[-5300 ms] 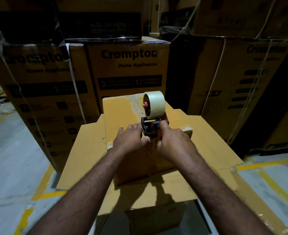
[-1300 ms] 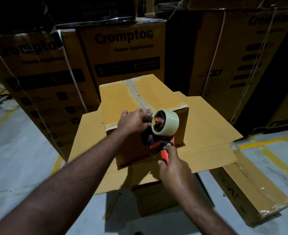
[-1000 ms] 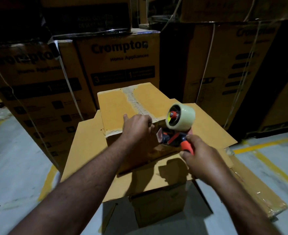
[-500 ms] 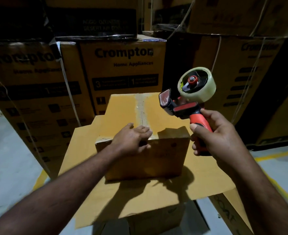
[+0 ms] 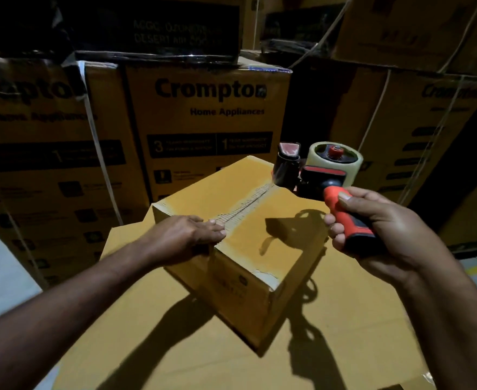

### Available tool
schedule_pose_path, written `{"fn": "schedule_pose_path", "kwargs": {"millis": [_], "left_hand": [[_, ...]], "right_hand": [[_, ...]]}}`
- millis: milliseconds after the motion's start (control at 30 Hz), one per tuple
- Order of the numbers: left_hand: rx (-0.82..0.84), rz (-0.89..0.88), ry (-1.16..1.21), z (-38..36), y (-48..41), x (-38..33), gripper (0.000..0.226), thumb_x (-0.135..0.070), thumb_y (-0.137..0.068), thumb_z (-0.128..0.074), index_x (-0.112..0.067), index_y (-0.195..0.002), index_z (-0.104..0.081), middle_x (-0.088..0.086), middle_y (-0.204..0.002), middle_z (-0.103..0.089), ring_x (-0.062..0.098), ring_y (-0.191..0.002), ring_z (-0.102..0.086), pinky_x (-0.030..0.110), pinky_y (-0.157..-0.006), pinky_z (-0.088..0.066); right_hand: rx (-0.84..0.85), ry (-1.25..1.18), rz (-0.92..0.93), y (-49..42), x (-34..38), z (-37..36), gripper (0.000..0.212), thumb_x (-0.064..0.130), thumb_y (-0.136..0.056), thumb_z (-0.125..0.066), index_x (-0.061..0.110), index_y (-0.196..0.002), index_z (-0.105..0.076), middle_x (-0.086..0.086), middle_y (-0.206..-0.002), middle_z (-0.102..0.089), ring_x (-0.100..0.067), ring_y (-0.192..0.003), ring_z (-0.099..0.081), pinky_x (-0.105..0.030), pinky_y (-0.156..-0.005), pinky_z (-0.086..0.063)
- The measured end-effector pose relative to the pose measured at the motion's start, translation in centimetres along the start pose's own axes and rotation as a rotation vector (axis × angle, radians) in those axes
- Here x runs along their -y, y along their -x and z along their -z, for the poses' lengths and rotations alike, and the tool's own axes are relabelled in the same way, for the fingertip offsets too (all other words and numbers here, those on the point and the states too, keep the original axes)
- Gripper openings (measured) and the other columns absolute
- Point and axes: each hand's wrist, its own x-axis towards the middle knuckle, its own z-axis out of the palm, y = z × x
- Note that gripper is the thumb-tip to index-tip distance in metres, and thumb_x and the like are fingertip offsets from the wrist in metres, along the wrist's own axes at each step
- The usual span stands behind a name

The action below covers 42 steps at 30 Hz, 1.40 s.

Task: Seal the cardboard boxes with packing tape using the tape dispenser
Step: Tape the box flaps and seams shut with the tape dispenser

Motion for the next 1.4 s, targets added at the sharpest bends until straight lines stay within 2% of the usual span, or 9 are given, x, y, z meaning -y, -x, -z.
{"fn": "schedule_pose_path", "kwargs": {"millis": [133,233,333,467,633,867,1100,1233,1400], "left_hand": [[-0.013,0.375,0.288,2.4,-0.3,-4.0,0.039,-0.020,-0.093,-0.073,-0.031,-0.129,-0.067,-0.020,-0.130,-0.064,-0.003,-0.113,-0.063,0.030,-0.099,-0.055],[-0.179,0.678,1.038,4.9,-1.7,-8.2,0.023,-0.023,-0.096,-0.069,-0.022,-0.118,-0.074,-0.009,-0.112,-0.075,0.006,-0.097,-0.073,0.033,-0.090,-0.060],[-0.241,0.840,1.777,6.4,-3.5,-10.4,0.042,-0.037,-0.099,-0.060,-0.004,-0.124,-0.064,0.016,-0.115,-0.074,0.030,-0.101,-0.075,0.045,-0.086,-0.062],[-0.285,0.947,2.152,7.3,-5.2,-10.0,0.081,-0.062,-0.094,-0.053,0.009,-0.131,-0.051,0.032,-0.122,-0.067,0.046,-0.105,-0.070,0.059,-0.084,-0.058],[-0.347,1.023,2.123,7.9,-5.4,-8.1,0.097,-0.072,-0.088,-0.056,0.015,-0.129,-0.047,0.042,-0.125,-0.059,0.054,-0.104,-0.068,0.063,-0.088,-0.055],[-0.198,1.133,1.715,8.8,-4.4,-5.3,0.077,-0.075,-0.087,-0.055,-0.010,-0.129,-0.060,0.023,-0.126,-0.068,0.045,-0.110,-0.067,0.058,-0.089,-0.058],[-0.261,1.274,1.551,9.3,-2.2,-1.9,0.035,-0.041,-0.095,-0.064,-0.009,-0.109,-0.064,0.012,-0.086,-0.073,0.023,-0.070,-0.073,0.034,-0.060,-0.063],[-0.258,1.288,1.483,9.9,-1.3,0.5,0.009,-0.009,-0.094,-0.063,-0.004,-0.100,-0.067,0.011,-0.088,-0.071,0.018,-0.068,-0.072,0.029,-0.057,-0.061],[-0.184,1.200,1.561,10.5,-1.1,2.6,0.015,-0.013,-0.099,-0.061,-0.008,-0.112,-0.068,0.014,-0.096,-0.069,0.022,-0.081,-0.071,0.033,-0.065,-0.064]], "right_hand": [[0.001,-0.020,-0.059,-1.9,-0.5,-0.7,0.052,0.012,-0.084,-0.063,0.020,-0.133,-0.050,-0.022,-0.081,-0.063,-0.021,-0.057,-0.059,-0.028,-0.044,-0.051],[0.004,0.079,-0.066,-3.0,-0.7,-1.3,0.047,0.012,-0.092,-0.062,0.022,-0.135,-0.048,-0.023,-0.083,-0.065,-0.022,-0.058,-0.062,-0.030,-0.047,-0.053],[0.003,0.220,-0.016,-3.7,-0.6,-2.0,0.043,0.014,-0.096,-0.061,0.027,-0.134,-0.047,-0.024,-0.088,-0.066,-0.023,-0.059,-0.064,-0.031,-0.049,-0.054],[0.069,0.398,0.102,-3.6,-0.7,-1.7,0.053,0.018,-0.094,-0.065,0.030,-0.140,-0.044,-0.025,-0.101,-0.063,-0.025,-0.062,-0.066,-0.037,-0.056,-0.056],[0.134,0.726,0.224,-2.7,-1.4,-0.5,0.061,0.026,-0.091,-0.069,0.047,-0.142,-0.041,-0.011,-0.123,-0.055,-0.029,-0.086,-0.068,-0.035,-0.062,-0.057],[0.223,1.189,0.467,-2.3,-2.7,-1.1,0.067,0.041,-0.094,-0.061,0.050,-0.149,-0.025,0.007,-0.112,-0.048,-0.015,-0.088,-0.062,-0.036,-0.074,-0.060],[0.341,1.178,0.659,-5.0,-4.7,-3.0,0.066,0.041,-0.096,-0.061,0.042,-0.153,-0.027,-0.003,-0.132,-0.060,-0.019,-0.107,-0.062,-0.032,-0.083,-0.056],[0.365,1.170,0.681,-6.4,-5.6,-3.5,0.067,0.042,-0.095,-0.062,0.042,-0.153,-0.028,-0.003,-0.132,-0.060,-0.021,-0.107,-0.062,-0.037,-0.084,-0.057],[0.369,1.159,0.665,-8.3,-6.6,-3.7,0.068,0.040,-0.095,-0.062,0.041,-0.153,-0.028,-0.006,-0.131,-0.060,-0.015,-0.097,-0.061,-0.020,-0.072,-0.051]]}}
